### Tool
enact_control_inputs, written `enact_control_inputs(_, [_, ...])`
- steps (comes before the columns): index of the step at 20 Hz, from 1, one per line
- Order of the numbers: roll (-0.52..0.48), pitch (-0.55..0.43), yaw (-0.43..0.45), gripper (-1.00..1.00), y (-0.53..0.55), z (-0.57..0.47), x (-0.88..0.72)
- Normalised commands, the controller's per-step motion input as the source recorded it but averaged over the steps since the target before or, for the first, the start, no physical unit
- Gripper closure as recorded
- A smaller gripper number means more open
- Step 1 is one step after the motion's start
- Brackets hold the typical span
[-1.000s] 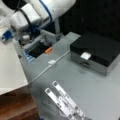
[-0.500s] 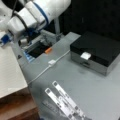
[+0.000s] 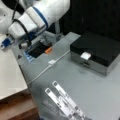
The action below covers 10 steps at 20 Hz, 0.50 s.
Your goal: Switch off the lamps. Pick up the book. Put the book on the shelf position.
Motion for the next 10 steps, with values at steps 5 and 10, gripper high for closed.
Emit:
enact_control_inputs(5, [0.080,-0.204,0.028,1.00,0.06,-0.23,-0.16])
enact_control_inputs(10, [0.144,-0.199,-0.014,-1.00,0.05,-0.16,-0.09])
